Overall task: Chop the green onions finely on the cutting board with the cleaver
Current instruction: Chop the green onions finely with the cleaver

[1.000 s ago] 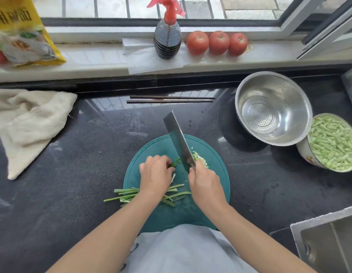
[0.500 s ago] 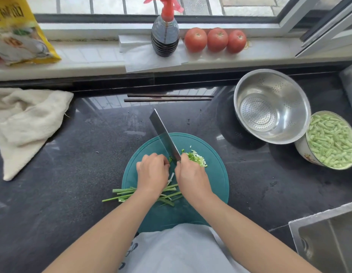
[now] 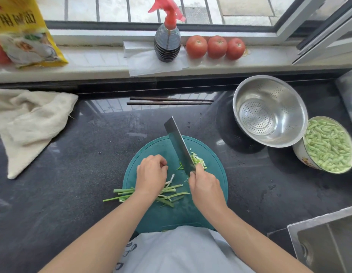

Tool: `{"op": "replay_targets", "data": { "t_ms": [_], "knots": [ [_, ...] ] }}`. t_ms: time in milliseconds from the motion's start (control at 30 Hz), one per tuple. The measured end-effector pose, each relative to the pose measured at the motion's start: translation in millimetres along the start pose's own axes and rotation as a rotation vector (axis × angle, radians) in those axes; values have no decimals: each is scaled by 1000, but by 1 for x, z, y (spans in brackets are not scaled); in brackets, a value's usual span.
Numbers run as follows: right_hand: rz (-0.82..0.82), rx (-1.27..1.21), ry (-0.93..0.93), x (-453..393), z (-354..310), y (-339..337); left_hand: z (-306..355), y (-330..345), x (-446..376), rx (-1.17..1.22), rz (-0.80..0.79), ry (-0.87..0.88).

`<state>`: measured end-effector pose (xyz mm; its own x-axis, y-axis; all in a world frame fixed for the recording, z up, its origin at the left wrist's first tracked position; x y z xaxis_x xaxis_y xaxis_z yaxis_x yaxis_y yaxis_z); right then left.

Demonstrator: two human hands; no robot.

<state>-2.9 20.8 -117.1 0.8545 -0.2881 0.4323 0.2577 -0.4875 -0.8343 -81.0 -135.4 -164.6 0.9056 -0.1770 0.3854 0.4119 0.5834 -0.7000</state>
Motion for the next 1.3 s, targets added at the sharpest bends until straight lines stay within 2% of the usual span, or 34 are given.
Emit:
{"op": "replay_targets", "data": {
  "t_ms": [200,467,600,767,1033,1167,1300],
  "knots": [
    [28,7,-13,0,-2,-1,1,2,-2,-67,-12,-13],
    [-18,65,-2,-10,-11,13,5,13,-2,-220,-30,1],
    [-24,45,-17,-24,-18,9,1,14,0,-179,-54,20],
    [-8,-20,-16,-19,-2,-6,-6,0,20,-101,-36,113],
    [-71,64,-8,10,14,3,-25,-10,57,-285,61,331],
    [-75,89,39,5,3,15,-21,-3,60,-357,27,386],
    [-17,84,-21,-17,-20,10,-22,1,59,-394,2,414]
  ]
}}
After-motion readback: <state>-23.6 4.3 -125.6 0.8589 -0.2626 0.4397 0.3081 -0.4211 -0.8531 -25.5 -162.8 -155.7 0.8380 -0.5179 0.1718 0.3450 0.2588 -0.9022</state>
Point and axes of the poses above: each hand's wrist, its own x-axis away from the middle knuckle, its own y-axis out of the palm, z = x × y, the point moved 8 cm from there along -x, towards the middle knuckle, and after that the axes turned 2 degrees about -z, right-handed, at the moved point
